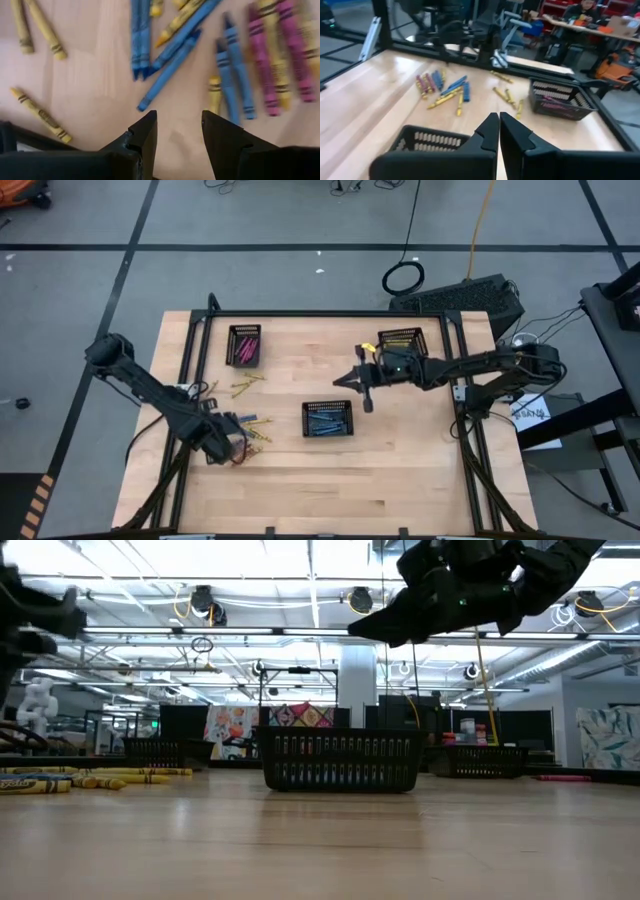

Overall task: Sort crayons
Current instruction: Put the blue crayon into the bottom black bin

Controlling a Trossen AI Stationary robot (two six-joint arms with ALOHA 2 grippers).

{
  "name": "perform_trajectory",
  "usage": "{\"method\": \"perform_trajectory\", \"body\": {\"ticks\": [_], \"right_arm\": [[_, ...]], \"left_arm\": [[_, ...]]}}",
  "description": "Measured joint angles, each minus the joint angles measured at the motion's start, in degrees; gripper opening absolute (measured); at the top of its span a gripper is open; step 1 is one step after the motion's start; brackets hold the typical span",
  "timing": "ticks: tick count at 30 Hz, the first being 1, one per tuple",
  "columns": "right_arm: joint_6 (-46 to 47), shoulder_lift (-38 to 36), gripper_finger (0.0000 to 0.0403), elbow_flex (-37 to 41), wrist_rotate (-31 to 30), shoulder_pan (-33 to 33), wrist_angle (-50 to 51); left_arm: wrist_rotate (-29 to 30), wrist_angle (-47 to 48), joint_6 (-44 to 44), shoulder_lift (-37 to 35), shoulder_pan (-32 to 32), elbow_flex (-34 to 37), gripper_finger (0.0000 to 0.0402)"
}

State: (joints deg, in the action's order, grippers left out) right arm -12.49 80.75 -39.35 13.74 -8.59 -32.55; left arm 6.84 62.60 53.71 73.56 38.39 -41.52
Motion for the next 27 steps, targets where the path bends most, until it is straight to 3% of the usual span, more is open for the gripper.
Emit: {"method": "perform_trajectory", "body": {"ticks": [4,12,20,27], "right_arm": [[-0.3,0.0,0.0000,0.0,0.0,1.7,2.8],[0.4,0.0,0.0000,0.0,-0.1,4.3,3.4],[0.4,0.0,0.0000,0.0,-0.1,6.6,3.8],[0.4,0.0,0.0000,0.0,-0.1,7.6,4.2]], "left_arm": [[-2.1,-1.9,-2.5,0.0,-0.9,3.4,0.0146],[-0.2,-9.8,-7.5,0.0,-3.3,10.2,0.0146],[1.0,-11.8,-11.5,0.0,-4.0,11.1,0.0146],[-1.3,-13.5,-11.9,-0.1,-4.1,11.2,0.0146]]}}
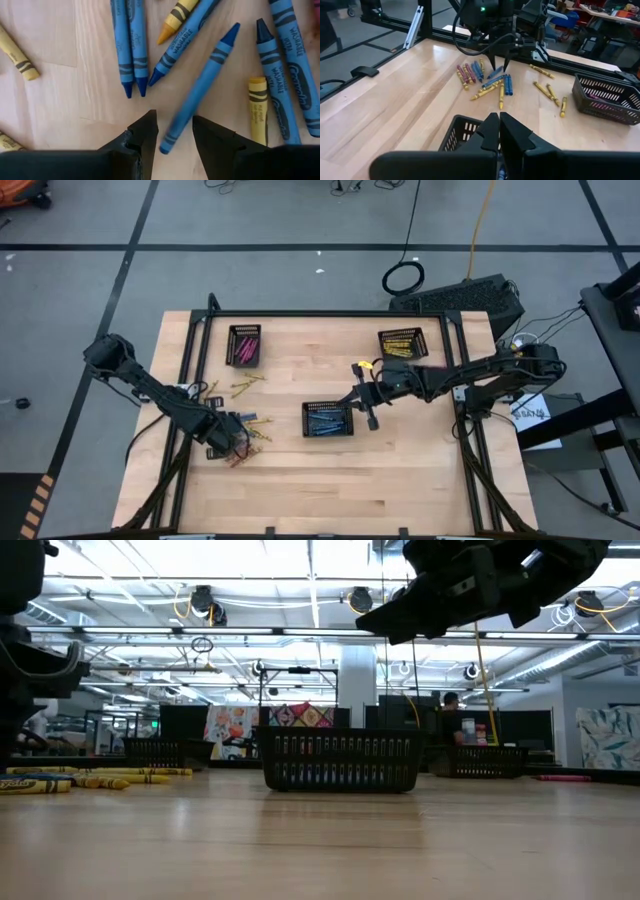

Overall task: Sort crayons
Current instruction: Put the blue crayon into the bottom black bin

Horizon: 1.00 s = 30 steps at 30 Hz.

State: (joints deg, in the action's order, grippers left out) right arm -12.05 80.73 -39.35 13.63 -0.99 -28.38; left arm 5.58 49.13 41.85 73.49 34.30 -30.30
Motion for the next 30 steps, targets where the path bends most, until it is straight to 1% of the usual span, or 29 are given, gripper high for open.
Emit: {"method": "perform_trajectory", "body": {"ticks": [3,5,9,11,13,14,16,18,20,21,24,27,30], "right_arm": [[0.3,0.0,0.0000,0.0,0.0,0.0,0.0],[0.6,0.0,0.0000,0.0,0.0,0.0,0.1],[0.9,-0.4,0.0000,0.0,0.0,0.0,1.0],[0.9,-2.4,0.0000,0.0,0.0,0.0,4.1],[1.1,-5.6,0.0000,0.0,-0.2,0.0,7.8],[1.4,-7.4,0.0000,0.0,-0.3,0.0,10.4],[2.4,-11.0,0.0000,0.0,-0.4,0.0,15.1],[3.2,-14.6,0.0000,0.0,-0.4,0.1,18.8],[3.7,-17.6,0.0000,0.0,-0.8,0.4,21.8],[3.9,-18.7,0.0000,0.0,-1.6,0.8,22.8],[4.3,-21.4,0.0000,0.5,-3.6,2.3,24.5],[5.0,-23.6,0.0000,1.7,-4.9,3.5,24.8],[6.4,-26.6,0.0000,2.1,-5.0,4.3,26.3]], "left_arm": [[-0.7,-0.5,0.3,0.0,0.0,0.0,0.0135],[-1.1,-0.9,1.0,0.0,0.0,0.0,0.0116],[-2.1,-2.1,2.7,0.0,0.0,0.0,0.0047],[-2.5,-1.3,5.4,0.0,0.0,-0.3,0.0016],[-3.7,-0.6,8.7,0.1,0.0,-1.4,0.0011],[-5.2,-0.4,9.9,0.0,0.3,-2.6,0.0011],[-6.4,1.8,10.2,-0.3,0.5,-5.5,0.0009],[-6.1,5.7,10.3,-0.4,0.4,-8.7,0.0005],[-4.1,8.0,10.7,-0.4,0.5,-13.1,0.0004],[-2.0,9.2,11.2,-0.4,0.4,-15.5,0.0004],[7.0,9.1,11.2,-0.5,0.2,-21.1,0.0004],[15.6,2.1,5.0,-0.4,-1.1,-24.3,0.0004],[20.5,-11.2,-5.7,0.5,-4.6,-24.6,0.0004]]}}
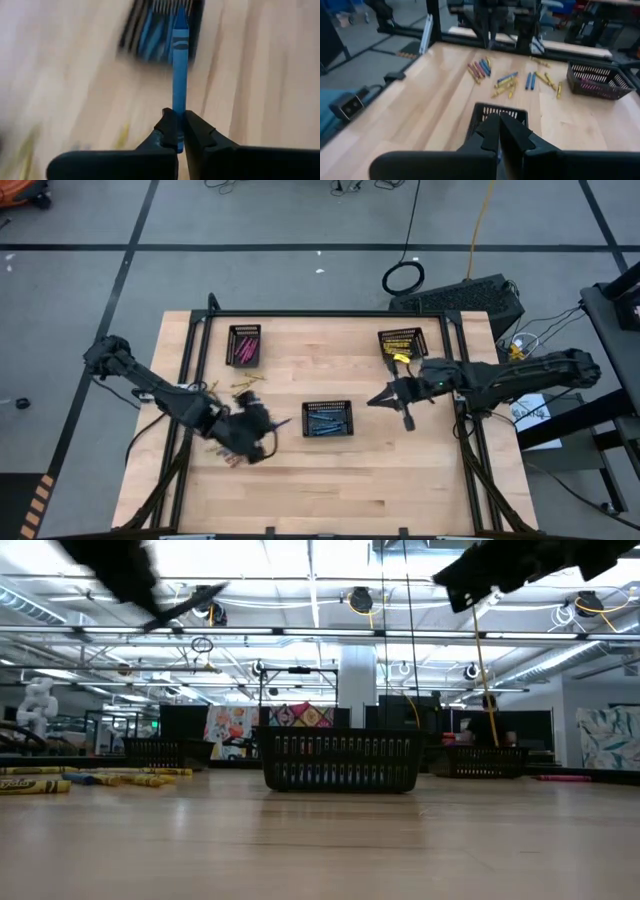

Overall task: Sort crayons
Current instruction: Put the blue crayon into the bottom black bin

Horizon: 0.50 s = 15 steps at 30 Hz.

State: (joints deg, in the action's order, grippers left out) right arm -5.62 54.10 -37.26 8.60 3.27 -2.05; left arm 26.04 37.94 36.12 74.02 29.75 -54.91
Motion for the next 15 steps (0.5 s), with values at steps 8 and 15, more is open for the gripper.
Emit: {"method": "perform_trajectory", "body": {"ticks": [8,15], "right_arm": [[0.5,-7.4,0.0000,0.0,-0.1,1.7,0.5],[1.3,-8.2,0.0000,0.0,-0.1,2.2,0.6]], "left_arm": [[-1.8,-32.9,-28.3,11.0,-13.8,-0.1,0.0004],[-15.5,-37.3,-29.0,23.0,-22.9,0.0,0.0004]]}}
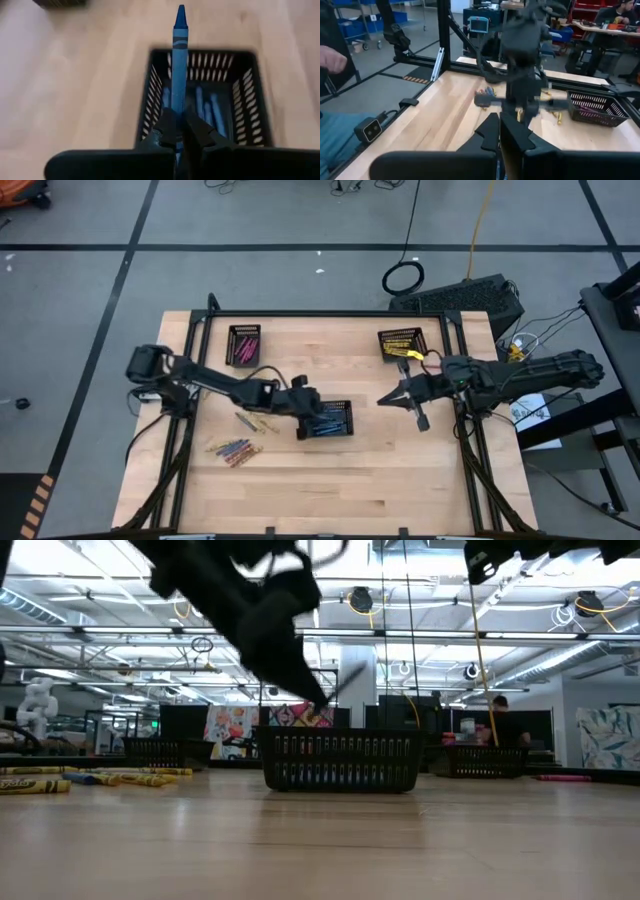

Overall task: Sort crayons
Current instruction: Put the blue crayon into the bottom black bin, then put the pink crayon into the top left black bin

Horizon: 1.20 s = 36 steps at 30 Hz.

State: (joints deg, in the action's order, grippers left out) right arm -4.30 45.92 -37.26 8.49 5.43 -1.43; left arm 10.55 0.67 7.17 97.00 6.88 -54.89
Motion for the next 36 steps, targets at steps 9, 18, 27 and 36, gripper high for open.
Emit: {"method": "perform_trajectory", "body": {"ticks": [9,18,27,36], "right_arm": [[-0.8,3.2,0.0000,0.0,-6.2,-0.1,-0.3],[0.6,5.5,0.0000,0.0,-7.0,-0.1,-0.5],[0.8,5.5,0.0000,0.0,-7.0,-0.1,-0.5],[2.4,8.3,0.0000,0.0,-7.0,-0.1,-0.8]], "left_arm": [[-8.2,1.2,0.0,4.6,-1.2,-0.5,0.0024],[-9.9,1.6,0.0,4.6,-1.1,-0.5,0.0090],[-8.8,13.3,2.0,-3.1,-0.4,-0.6,0.0116],[4.1,33.8,18.0,-13.5,9.4,-0.1,0.0116]]}}
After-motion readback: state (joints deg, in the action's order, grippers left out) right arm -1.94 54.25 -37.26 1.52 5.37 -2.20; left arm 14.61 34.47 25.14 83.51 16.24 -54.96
